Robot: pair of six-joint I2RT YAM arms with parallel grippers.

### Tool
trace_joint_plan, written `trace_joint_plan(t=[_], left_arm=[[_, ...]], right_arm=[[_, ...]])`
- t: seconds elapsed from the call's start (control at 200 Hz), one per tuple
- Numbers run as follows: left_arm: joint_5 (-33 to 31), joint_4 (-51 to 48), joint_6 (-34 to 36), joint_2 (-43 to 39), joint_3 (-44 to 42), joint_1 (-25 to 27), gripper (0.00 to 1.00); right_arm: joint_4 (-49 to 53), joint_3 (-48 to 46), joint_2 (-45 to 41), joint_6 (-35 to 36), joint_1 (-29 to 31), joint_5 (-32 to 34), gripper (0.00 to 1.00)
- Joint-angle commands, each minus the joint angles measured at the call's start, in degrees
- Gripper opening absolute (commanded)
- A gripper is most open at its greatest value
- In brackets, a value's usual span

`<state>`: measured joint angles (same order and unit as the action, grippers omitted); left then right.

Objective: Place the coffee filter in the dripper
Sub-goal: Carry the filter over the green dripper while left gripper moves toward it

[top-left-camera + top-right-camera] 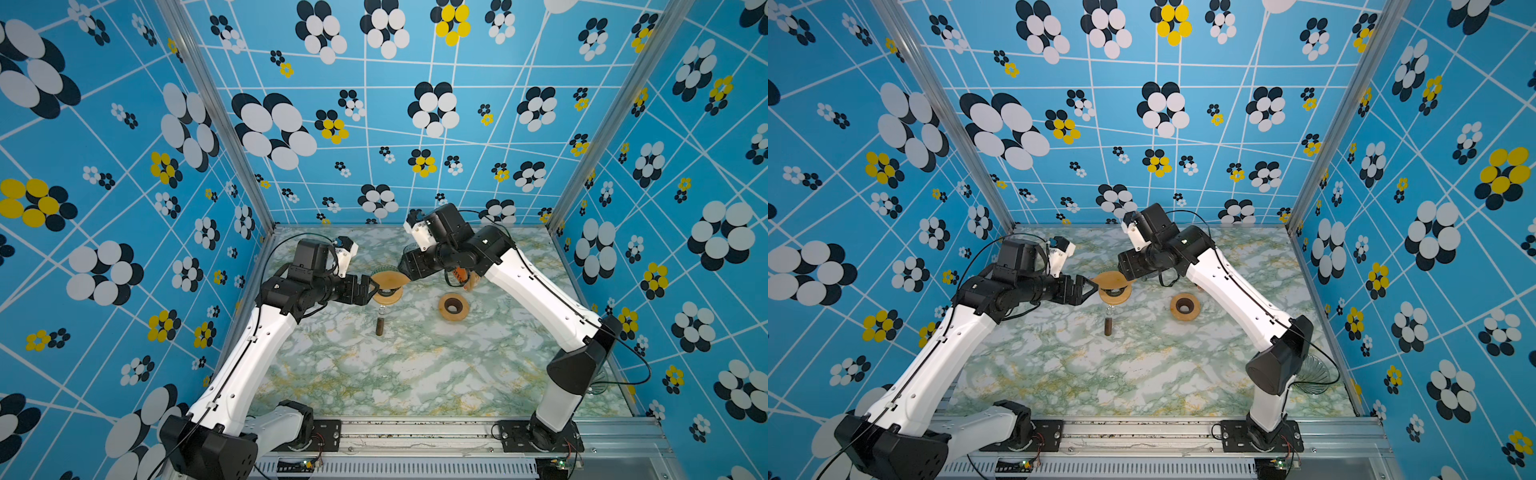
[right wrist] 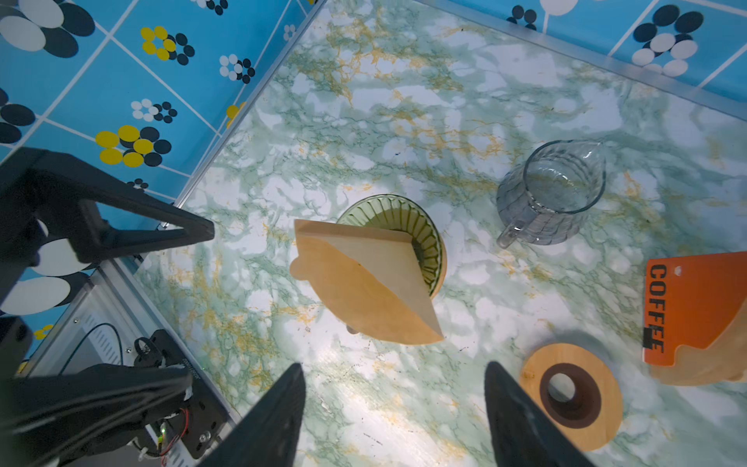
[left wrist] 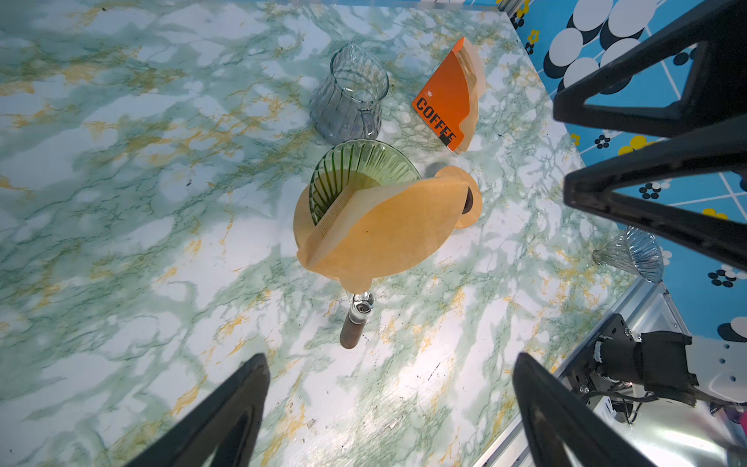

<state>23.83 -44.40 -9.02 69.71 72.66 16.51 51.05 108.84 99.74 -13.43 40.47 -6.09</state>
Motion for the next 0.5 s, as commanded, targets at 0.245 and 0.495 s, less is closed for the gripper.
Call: trace_joint_plan(t=[0.245,0.495], left_arm=[[-5.24,-6.73,0.58,9.01,8.02,0.89,0.99],[-9.93,-6.52,-3.5,14.48,11.06,2.65,0.99]], right_arm=[[-14.24,-13.49,-1.83,-9.82,-3.0,-5.16,0.99],[-17.63,-13.44,2.12,-12.61,-2.94,-5.6,0.97]])
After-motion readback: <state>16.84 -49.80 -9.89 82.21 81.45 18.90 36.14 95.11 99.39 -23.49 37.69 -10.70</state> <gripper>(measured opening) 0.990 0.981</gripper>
